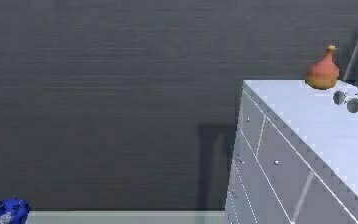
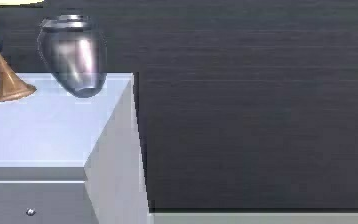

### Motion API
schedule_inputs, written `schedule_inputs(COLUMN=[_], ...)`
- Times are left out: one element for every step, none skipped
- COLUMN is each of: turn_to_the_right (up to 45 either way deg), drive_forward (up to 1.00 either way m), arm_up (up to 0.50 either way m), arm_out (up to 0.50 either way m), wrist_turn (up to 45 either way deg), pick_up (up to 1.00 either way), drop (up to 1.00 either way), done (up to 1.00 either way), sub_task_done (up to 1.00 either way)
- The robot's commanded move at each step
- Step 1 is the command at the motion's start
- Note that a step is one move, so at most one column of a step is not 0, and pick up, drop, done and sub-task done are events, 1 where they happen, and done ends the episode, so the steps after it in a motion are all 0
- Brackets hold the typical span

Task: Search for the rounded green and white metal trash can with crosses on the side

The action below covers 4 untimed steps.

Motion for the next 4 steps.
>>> schedule_inputs(turn_to_the_right=[45.0,45.0,45.0,45.0], drive_forward=[0.00,0.00,0.00,0.00], arm_up=[0.00,0.00,0.00,0.00], arm_out=[0.00,0.00,0.00,0.00], wrist_turn=[0.0,0.0,0.0,0.0], pick_up=[0.00,0.00,0.00,0.00], drop=[0.00,0.00,0.00,0.00], done=[0.00,0.00,0.00,0.00], sub_task_done=[0.00,0.00,0.00,0.00])
